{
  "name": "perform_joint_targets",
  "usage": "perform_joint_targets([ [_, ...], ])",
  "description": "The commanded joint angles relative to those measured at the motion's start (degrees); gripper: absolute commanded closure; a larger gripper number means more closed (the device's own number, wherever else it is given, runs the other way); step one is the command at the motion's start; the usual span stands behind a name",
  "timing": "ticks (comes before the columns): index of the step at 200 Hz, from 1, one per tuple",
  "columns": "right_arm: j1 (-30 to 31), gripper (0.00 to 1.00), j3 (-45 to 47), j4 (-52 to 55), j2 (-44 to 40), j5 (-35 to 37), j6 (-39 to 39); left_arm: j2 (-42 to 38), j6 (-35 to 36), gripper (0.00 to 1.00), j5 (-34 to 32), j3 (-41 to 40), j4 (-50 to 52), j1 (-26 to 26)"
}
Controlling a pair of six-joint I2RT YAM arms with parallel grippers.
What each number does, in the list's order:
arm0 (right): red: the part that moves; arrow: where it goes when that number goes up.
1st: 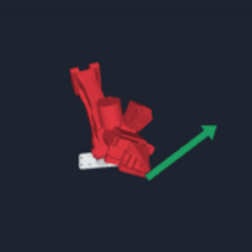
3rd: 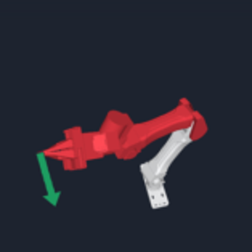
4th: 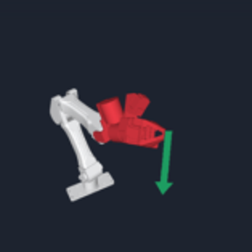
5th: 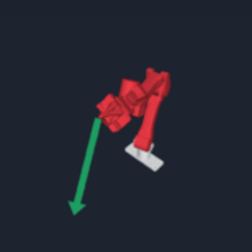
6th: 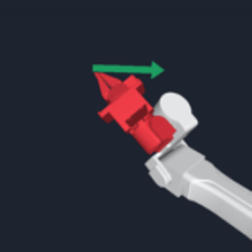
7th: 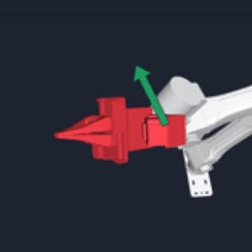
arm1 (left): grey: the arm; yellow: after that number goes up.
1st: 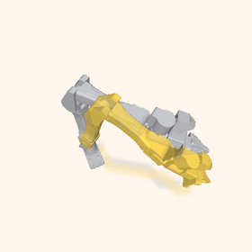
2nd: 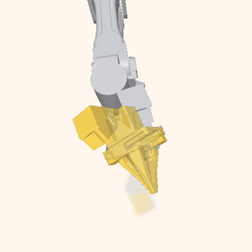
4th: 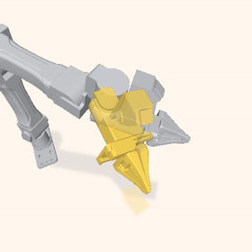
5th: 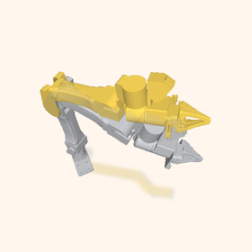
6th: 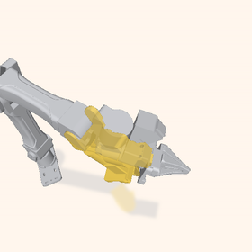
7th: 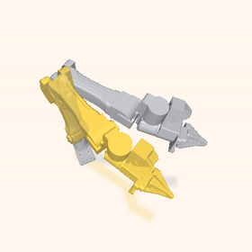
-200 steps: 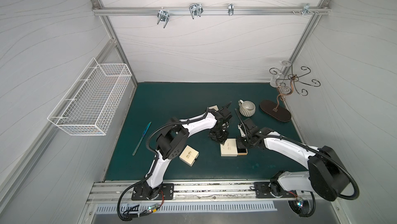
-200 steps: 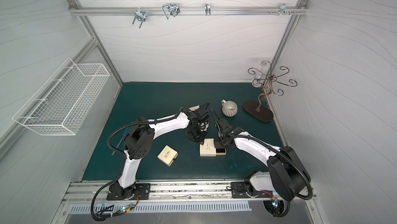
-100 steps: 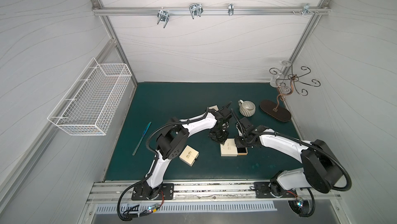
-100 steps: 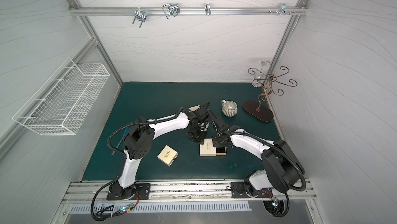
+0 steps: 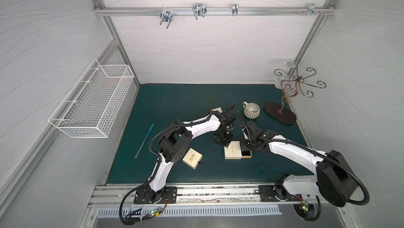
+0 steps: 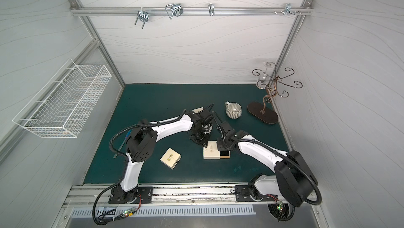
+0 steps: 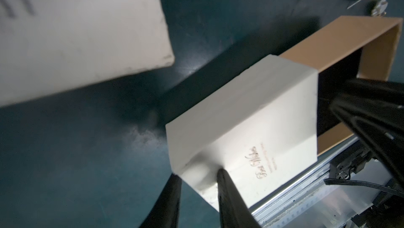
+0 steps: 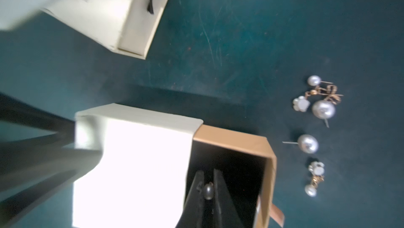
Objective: Take out the earrings from the drawer-style jewelry box
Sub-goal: Pick up the earring from the drawer, then place the earring at the center of the board.
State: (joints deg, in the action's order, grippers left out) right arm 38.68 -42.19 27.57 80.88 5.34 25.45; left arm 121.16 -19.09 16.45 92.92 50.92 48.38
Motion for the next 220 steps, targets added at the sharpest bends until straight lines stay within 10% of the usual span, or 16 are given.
perform_joint_targets([
  [1,0.7,0.88,-0.8,1.9,1.0,-1.6,-0.2,4.4,0.4,0.69,-7.8,-1.9,-2.3,-0.1],
  [114,-1.2,0.91,4.8,0.8,-13.6,5.2,3.6,4.5,0.4,0.69,-7.5,-1.9,-2.3,-0.1],
  [220,-16.3,0.87,9.2,2.7,-15.3,2.2,8.9,4.1,0.5,0.69,-7.1,-2.2,-2.8,-0.1],
])
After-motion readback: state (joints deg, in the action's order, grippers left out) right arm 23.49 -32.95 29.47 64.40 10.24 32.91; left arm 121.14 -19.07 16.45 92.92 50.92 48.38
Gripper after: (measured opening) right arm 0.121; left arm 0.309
